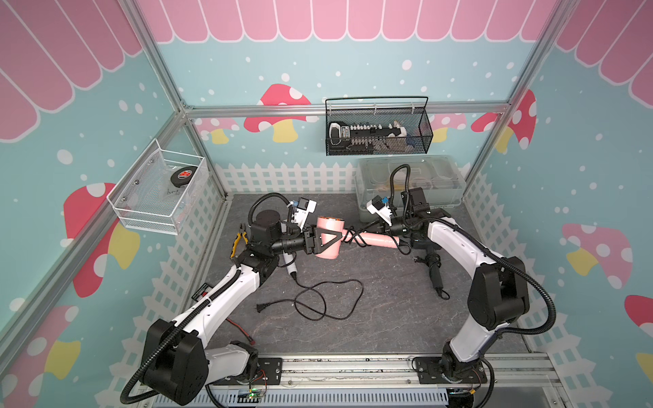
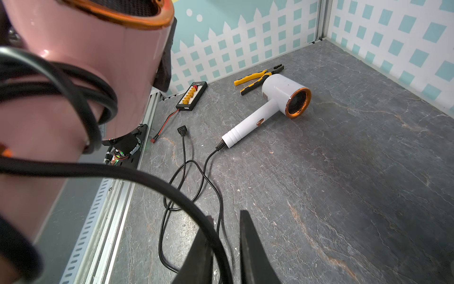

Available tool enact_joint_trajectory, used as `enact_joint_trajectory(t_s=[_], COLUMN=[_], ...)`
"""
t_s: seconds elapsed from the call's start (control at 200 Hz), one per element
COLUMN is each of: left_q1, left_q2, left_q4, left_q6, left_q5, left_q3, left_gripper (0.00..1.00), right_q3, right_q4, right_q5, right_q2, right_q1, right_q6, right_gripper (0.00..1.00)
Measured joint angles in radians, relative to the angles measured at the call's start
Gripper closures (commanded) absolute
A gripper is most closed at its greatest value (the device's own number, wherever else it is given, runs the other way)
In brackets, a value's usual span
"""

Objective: Wrap the cord around the hair dryer
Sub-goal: Wrap the power cord around the hair dryer.

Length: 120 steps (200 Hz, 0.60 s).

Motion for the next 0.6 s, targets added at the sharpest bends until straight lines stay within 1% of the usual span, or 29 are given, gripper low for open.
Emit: enact_joint_trajectory(t_s=[0.195,0.325,0.51,0.6], left_q1=[0.000,0.000,0.000,0.000], left_q2=[0.000,0.000,0.000,0.000], left_q4=[0.006,0.007,0.022,0.029], left_q6=[-0.003,-0.004,-0.018,-0.023], left_q5=[0.000,0.000,0.000,0.001], left_q3=[0.000,0.000,0.000,0.000], left_gripper=[1.00,1.00,1.00,1.00], right_q3=[-0.023,-0.034,-0.061,-0.073], right_q4=[0.003,0.005,0.015,0.025], right_q5=[0.006,0.006,0.006,0.006], right_q2=[-0.009,-0.017,-0.035,-0.044], right_q1=[0.000,0.000,0.000,0.000], right_q6=[-0.002,-0.003,0.000,0.002], right_gripper=[0.70,0.66,0.54,0.50])
